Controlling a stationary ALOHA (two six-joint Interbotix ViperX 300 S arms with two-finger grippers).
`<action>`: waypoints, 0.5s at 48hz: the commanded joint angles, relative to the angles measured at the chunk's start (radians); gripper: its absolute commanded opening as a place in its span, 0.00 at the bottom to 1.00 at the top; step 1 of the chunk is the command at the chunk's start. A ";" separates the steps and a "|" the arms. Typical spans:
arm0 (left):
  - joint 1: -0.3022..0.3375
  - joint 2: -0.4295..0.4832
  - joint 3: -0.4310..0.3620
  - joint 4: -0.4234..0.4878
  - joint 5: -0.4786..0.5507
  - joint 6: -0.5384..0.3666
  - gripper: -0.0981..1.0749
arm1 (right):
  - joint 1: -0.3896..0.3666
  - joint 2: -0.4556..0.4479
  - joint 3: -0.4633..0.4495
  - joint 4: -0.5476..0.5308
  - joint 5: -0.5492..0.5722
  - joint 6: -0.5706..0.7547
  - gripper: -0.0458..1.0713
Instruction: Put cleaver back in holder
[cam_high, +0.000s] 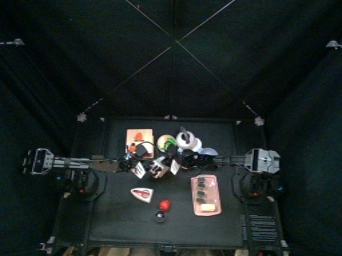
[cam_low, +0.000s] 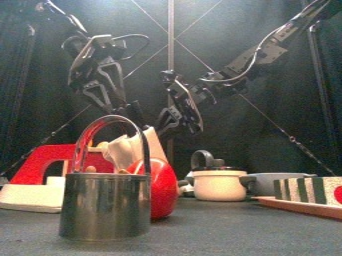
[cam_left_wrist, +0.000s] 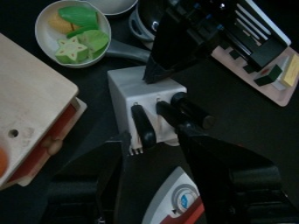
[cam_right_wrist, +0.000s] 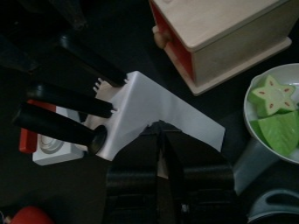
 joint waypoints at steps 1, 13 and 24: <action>0.005 -0.008 -0.014 0.005 -0.005 0.003 0.80 | 0.000 -0.021 -0.009 0.002 -0.005 -0.002 0.27; 0.005 -0.009 -0.011 0.005 -0.006 0.003 0.80 | 0.000 -0.021 -0.009 0.002 -0.005 -0.002 0.27; -0.008 -0.095 0.032 0.005 -0.006 -0.005 0.80 | 0.000 -0.029 0.000 0.000 -0.003 -0.002 0.27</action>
